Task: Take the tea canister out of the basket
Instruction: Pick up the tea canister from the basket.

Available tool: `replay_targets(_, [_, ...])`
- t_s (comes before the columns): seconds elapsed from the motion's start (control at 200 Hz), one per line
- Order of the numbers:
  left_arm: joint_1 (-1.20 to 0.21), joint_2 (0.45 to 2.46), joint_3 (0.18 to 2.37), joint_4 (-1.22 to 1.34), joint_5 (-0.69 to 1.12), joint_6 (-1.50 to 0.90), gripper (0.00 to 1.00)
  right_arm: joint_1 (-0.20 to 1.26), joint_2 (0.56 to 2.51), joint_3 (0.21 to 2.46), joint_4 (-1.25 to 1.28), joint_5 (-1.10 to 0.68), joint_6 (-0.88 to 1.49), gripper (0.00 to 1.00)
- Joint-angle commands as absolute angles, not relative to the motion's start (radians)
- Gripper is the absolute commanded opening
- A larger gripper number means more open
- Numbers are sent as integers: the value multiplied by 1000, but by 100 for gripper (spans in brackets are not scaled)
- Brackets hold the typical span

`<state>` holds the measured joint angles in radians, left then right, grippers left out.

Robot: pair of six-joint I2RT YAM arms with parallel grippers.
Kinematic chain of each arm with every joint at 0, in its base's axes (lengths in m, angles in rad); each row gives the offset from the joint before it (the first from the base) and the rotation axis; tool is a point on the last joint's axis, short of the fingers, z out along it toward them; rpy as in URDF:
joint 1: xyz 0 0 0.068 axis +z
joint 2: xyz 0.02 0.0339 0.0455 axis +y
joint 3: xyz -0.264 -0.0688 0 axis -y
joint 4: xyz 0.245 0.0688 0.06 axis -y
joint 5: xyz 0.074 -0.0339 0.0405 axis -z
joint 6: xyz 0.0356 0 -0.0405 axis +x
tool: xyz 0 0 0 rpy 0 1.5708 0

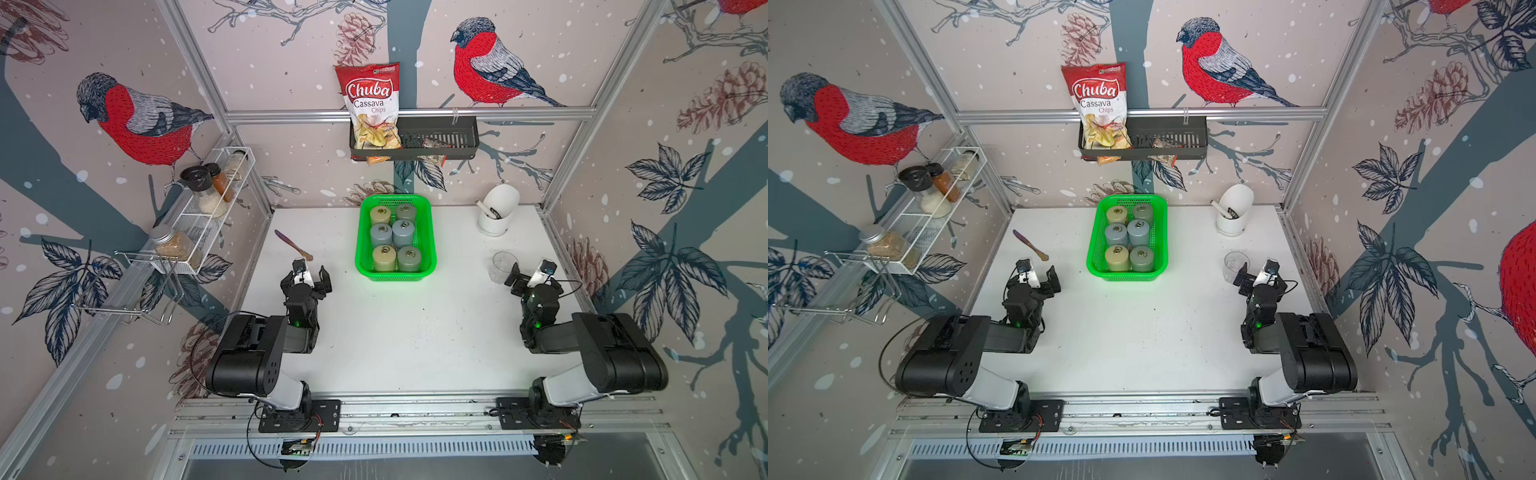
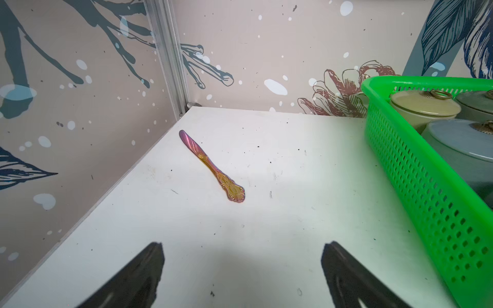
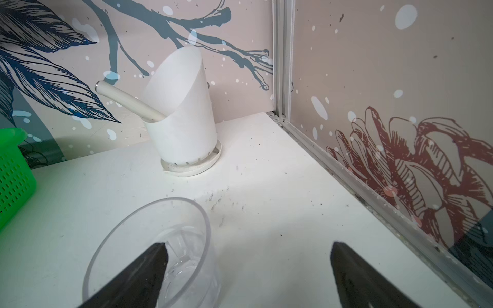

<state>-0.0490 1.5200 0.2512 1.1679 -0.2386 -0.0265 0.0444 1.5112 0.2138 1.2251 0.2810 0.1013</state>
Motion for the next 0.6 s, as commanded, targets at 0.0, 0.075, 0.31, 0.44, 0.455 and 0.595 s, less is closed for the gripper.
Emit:
replay_targets(0.0, [-47, 1519, 254, 1196, -235, -29, 96, 44, 1509, 217, 1246, 285, 92, 100])
replay_targets(0.075, [-46, 1520, 254, 1195, -235, -28, 96, 44, 1509, 216, 1246, 284, 92, 100])
replay_targets(0.31, [-46, 1520, 254, 1195, -236, -29, 96, 44, 1509, 218, 1244, 280, 92, 100])
replay_targets(0.44, [-46, 1517, 253, 1197, -233, -29, 96, 40, 1505, 215, 1245, 272, 91, 100])
replay_targets(0.455, [-45, 1516, 252, 1199, -232, -28, 96, 38, 1505, 215, 1250, 265, 91, 100])
replay_targets(0.595, [-48, 1383, 350, 911, -297, -60, 96, 36, 1364, 395, 836, 268, 99, 100])
